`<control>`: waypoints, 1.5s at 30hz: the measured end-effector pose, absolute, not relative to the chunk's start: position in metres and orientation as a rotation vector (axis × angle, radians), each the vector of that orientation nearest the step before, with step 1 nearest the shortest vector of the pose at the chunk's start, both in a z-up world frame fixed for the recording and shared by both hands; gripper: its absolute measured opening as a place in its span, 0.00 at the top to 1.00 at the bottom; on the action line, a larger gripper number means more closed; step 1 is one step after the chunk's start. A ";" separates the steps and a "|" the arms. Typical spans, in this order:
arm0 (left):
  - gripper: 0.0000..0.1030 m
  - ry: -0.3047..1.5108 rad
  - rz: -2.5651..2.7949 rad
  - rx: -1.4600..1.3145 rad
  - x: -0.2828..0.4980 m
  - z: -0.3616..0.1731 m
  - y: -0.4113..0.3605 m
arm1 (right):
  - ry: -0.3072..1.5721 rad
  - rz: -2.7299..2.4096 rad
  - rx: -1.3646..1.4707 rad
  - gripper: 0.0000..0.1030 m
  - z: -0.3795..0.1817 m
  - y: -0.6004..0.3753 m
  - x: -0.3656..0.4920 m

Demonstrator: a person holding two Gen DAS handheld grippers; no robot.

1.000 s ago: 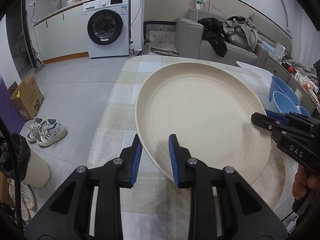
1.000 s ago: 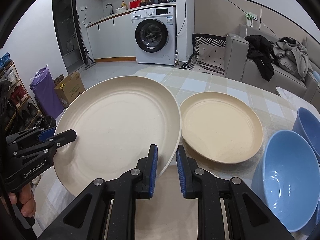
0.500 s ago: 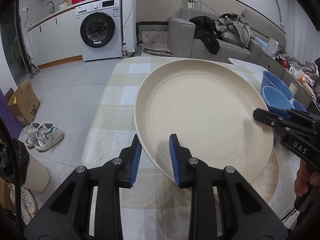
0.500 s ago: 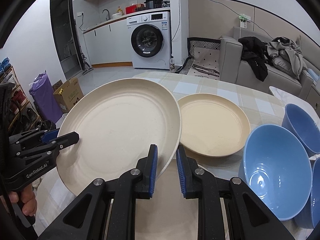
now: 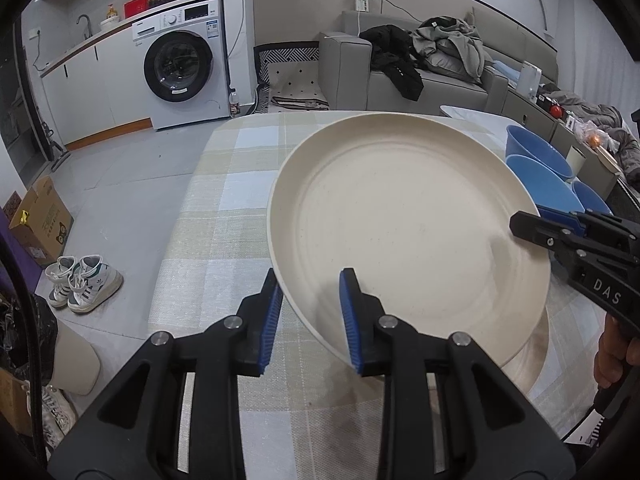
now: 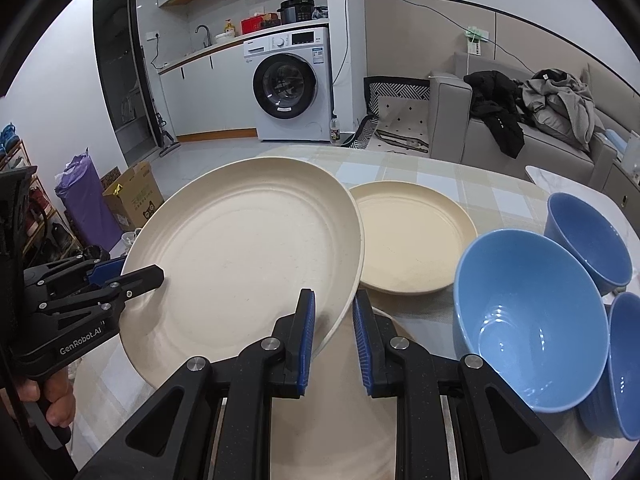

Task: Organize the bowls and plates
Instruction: 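Lift the large cream plate with both grippers and carry it toward the other large plate, then lower the held plate onto the other large plate and open both grippers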

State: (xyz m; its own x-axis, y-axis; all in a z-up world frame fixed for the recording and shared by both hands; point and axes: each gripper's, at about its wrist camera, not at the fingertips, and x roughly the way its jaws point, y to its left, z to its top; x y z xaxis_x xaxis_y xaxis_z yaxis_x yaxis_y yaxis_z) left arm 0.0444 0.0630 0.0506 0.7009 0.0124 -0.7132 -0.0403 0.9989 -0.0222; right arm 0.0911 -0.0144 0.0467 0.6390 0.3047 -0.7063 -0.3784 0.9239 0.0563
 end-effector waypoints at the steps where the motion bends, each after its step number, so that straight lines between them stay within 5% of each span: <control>1: 0.76 0.795 0.025 -0.035 0.045 0.050 0.062 | 0.787 0.387 -0.098 0.80 0.047 -0.016 0.089; 45: 0.75 0.878 -0.113 0.101 0.051 0.029 0.011 | 0.823 0.308 -0.033 0.76 0.033 -0.066 0.027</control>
